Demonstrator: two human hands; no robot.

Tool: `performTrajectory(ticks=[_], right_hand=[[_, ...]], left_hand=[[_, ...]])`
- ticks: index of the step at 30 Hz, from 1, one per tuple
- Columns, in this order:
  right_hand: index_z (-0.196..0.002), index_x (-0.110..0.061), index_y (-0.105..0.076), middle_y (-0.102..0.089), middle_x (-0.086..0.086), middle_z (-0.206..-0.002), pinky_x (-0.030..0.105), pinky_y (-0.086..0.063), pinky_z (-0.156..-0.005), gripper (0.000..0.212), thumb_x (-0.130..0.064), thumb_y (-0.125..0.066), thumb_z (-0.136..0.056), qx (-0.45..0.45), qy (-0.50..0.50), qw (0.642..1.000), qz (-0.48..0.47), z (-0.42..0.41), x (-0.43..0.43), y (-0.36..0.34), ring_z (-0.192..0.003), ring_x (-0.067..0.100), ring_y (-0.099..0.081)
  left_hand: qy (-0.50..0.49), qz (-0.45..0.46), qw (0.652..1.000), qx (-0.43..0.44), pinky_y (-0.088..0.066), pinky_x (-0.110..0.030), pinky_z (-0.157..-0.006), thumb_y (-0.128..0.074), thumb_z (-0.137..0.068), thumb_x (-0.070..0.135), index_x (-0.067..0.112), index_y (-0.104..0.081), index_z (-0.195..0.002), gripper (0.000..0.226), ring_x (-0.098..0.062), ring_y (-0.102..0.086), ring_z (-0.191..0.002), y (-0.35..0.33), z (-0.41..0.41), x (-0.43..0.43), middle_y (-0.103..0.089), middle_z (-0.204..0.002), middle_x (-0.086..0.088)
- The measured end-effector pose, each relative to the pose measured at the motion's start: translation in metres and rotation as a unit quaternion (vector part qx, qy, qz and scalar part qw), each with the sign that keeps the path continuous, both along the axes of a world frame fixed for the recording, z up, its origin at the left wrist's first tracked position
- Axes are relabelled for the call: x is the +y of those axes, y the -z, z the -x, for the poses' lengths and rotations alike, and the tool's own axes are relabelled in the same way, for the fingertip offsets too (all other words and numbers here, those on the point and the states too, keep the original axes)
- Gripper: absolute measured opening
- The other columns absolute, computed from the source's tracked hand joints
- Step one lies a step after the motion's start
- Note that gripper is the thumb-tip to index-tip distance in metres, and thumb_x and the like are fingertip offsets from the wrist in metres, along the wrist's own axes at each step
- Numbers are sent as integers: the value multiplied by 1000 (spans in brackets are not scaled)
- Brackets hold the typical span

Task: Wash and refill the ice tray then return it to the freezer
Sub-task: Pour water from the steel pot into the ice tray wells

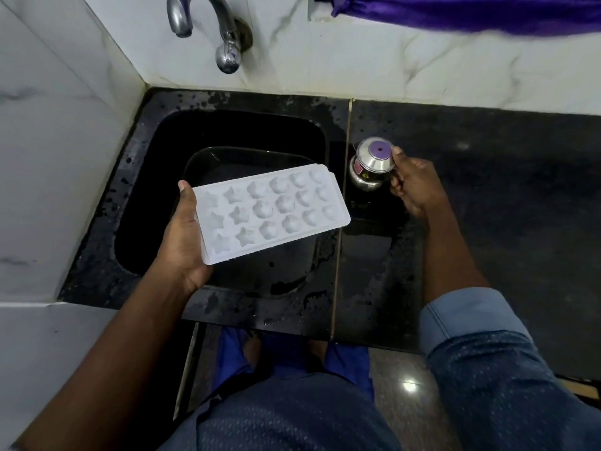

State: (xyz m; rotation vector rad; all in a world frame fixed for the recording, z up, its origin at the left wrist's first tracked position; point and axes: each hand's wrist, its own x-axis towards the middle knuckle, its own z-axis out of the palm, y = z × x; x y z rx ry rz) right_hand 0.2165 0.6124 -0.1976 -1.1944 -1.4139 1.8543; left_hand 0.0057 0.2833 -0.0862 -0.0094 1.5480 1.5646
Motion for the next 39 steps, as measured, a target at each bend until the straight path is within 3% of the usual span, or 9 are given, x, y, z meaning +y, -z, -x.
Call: performTrajectory(ticks=[8, 14, 18, 20, 22, 29, 32, 37, 39], right_hand=[[-62, -20, -59, -36, -3, -50, 37, -14, -56, 45, -40, -65, -102, 79, -2, 996, -40, 4, -12, -90, -45, 11, -29], [-74, 12, -50, -35, 3, -46, 41, -14, -54, 67, -48, -69, -97, 38, -56, 991, -115, 9, -39, -156, -45, 17, -23], [-54, -12, -47, -34, 6, -46, 41, -15, -53, 59, -45, -67, -98, 21, -69, 988, -135, 15, -68, -194, -43, 17, -23], [-53, -16, -46, -33, 7, -47, 28, -23, -48, 58, -41, -67, -100, 17, -66, 987, -147, 17, -79, -209, -41, 17, -24], [-55, -12, -46, -33, 8, -48, 23, -30, -48, 56, -38, -66, -101, 13, -76, 983, -169, 19, -88, -222, -43, 17, -25], [-76, 7, -60, -35, 17, -66, 40, -16, -56, 46, -33, -69, -98, -5, -134, 958, -252, 19, -107, -263, -56, 24, -25], [-60, -11, -52, -33, 2, -56, 30, -22, -51, 48, -32, -69, -98, -43, -167, 931, -321, 19, -117, -280, -52, 18, -27], [-69, 13, -49, -37, 6, -56, 18, -31, -51, 54, -27, -70, -99, -67, -196, 904, -375, 22, -126, -292, -50, 9, -32], [-66, 12, -45, -36, 8, -56, 17, -31, -51, 55, -24, -71, -99, -76, -206, 899, -379, 24, -129, -294, -49, 8, -32]], left_hand=[[5, -3, 1000, -4, -54, -51, -101, -27, -101, 78, 19, -62, -144, 81, -31, -71, -124, -5, 16, -11, -73, -135, -10], [23, -14, 1000, -13, -55, -50, -98, -29, -100, 78, 19, -66, -140, 80, -31, -73, -119, -28, 30, -17, -74, -133, -11], [40, -12, 999, -28, -62, -45, -86, -30, -100, 78, 19, -67, -139, 80, -30, -74, -117, -41, 34, -21, -74, -132, -11], [43, -17, 998, -32, -65, -42, -80, -31, -101, 76, 18, -67, -139, 78, -29, -75, -116, -46, 35, -24, -75, -131, -11], [46, -30, 998, -33, -62, -45, -87, -30, -102, 74, 17, -66, -140, 77, -30, -74, -117, -48, 39, -30, -74, -132, -12], [58, -78, 995, -38, -50, -51, -106, -32, -101, 75, 20, -64, -144, 77, -30, -69, -127, -51, 56, -54, -70, -140, -11], [62, -82, 994, -29, -50, -51, -107, -34, -101, 75, 22, -64, -144, 75, -30, -69, -127, -54, 59, -60, -70, -140, -9], [65, -89, 993, -29, -50, -52, -107, -32, -102, 74, 22, -63, -145, 74, -30, -69, -127, -58, 58, -67, -70, -139, -9], [58, -90, 994, -31, -51, -51, -106, -32, -103, 73, 21, -64, -144, 74, -30, -70, -126, -58, 59, -71, -71, -138, -9]])
